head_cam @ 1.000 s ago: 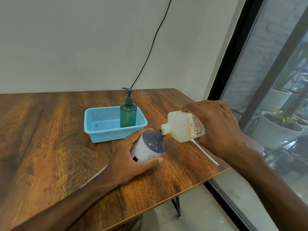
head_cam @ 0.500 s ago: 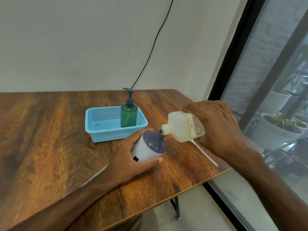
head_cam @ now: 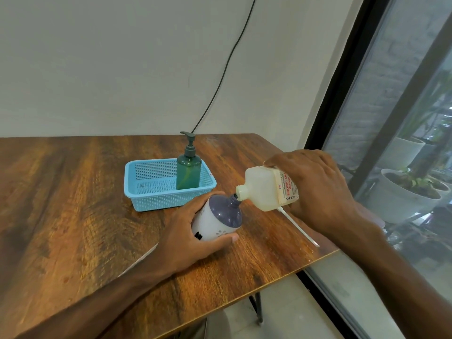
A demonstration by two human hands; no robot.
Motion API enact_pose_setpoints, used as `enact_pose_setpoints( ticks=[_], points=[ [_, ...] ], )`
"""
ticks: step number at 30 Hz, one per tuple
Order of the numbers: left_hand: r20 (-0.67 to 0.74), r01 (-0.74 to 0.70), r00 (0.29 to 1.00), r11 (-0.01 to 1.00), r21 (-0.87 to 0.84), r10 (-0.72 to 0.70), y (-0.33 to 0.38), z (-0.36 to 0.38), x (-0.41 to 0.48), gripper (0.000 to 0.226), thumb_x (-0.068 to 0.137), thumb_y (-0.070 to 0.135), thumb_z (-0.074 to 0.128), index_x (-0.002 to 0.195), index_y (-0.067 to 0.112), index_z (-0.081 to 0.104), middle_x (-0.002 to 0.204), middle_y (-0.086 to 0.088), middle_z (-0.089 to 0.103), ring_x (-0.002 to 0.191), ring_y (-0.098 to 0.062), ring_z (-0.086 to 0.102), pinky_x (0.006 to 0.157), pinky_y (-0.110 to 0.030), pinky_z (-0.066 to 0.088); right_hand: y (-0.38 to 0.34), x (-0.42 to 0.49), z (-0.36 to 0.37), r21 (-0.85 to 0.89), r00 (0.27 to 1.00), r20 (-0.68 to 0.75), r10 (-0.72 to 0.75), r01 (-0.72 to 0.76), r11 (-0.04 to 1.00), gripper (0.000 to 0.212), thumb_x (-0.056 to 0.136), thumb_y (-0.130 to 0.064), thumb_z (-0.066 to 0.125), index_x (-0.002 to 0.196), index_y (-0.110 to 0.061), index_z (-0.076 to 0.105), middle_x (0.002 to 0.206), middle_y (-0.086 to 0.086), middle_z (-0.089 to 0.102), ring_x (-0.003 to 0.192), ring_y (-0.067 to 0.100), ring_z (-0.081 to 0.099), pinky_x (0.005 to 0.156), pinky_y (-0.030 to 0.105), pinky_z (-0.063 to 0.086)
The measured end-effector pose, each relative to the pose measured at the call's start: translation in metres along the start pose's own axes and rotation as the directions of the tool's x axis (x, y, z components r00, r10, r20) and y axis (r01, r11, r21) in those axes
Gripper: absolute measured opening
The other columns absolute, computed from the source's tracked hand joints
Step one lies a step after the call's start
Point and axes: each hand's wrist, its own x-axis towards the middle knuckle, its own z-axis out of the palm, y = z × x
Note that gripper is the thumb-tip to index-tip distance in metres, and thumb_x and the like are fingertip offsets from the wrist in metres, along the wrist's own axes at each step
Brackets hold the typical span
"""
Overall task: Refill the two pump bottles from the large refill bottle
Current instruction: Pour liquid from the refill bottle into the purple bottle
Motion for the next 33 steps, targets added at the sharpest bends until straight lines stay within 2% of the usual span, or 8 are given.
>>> enact_pose_setpoints(
  ticks=[11,16,22,30,33],
  points=[
    [0.007,-0.014,1.000,1.000,0.005,0.014,0.0007,-0.0007,0.0007,0.079,0.069,0.051,0.095,0.139,0.035,0.060,0.129,0.020,0.069,0.122,-0.008,0.067,0.096,-0.023,0.058,-0.0005,-0.0002,-0.0013,-0.033,0.999,-0.025,-0.019,0.019,0.999,0.065,0.067,-0.032,0.089,0.124,-0.033,0.058,0.121,-0.001,0.068,0.123,0.027,0.058,0.109,0.051,0.037],
    [0.002,-0.014,1.000,1.000,0.003,0.014,0.0008,-0.0009,0.0002,0.080,0.069,0.050,0.095,0.139,0.035,0.059,0.129,0.022,0.069,0.121,-0.005,0.066,0.097,-0.020,0.057,-0.0019,0.0008,-0.0022,-0.022,1.000,-0.002,-0.007,0.007,1.000,0.068,0.066,-0.030,0.090,0.126,-0.033,0.057,0.125,0.000,0.067,0.127,0.029,0.056,0.112,0.055,0.035],
    [0.003,-0.010,1.000,1.000,0.007,0.010,-0.0010,-0.0014,0.0007,0.081,0.070,0.050,0.095,0.140,0.034,0.059,0.130,0.021,0.069,0.122,-0.006,0.066,0.099,-0.025,0.057,-0.0029,0.0011,-0.0030,-0.018,1.000,-0.011,-0.013,0.013,1.000,0.070,0.064,-0.027,0.091,0.126,-0.031,0.059,0.126,0.002,0.067,0.127,0.031,0.056,0.111,0.054,0.034],
    [-0.011,-0.017,1.000,1.000,0.010,0.017,0.0007,-0.0007,0.0008,0.076,0.070,0.050,0.094,0.137,0.042,0.058,0.129,0.026,0.067,0.121,-0.004,0.066,0.096,-0.018,0.056,-0.0038,0.0023,-0.0039,-0.015,1.000,-0.001,-0.019,0.019,1.000,0.069,0.065,-0.026,0.089,0.127,-0.031,0.059,0.126,0.001,0.067,0.128,0.030,0.054,0.112,0.052,0.031],
    [-0.002,-0.007,1.000,1.000,0.010,0.007,0.0002,-0.0008,0.0006,0.079,0.070,0.053,0.093,0.139,0.040,0.058,0.130,0.024,0.067,0.121,-0.004,0.066,0.097,-0.024,0.058,-0.0033,0.0027,-0.0036,-0.017,0.999,-0.014,-0.031,0.031,0.999,0.068,0.065,-0.026,0.090,0.125,-0.030,0.060,0.124,0.002,0.068,0.125,0.030,0.056,0.110,0.053,0.033]
  ],
)
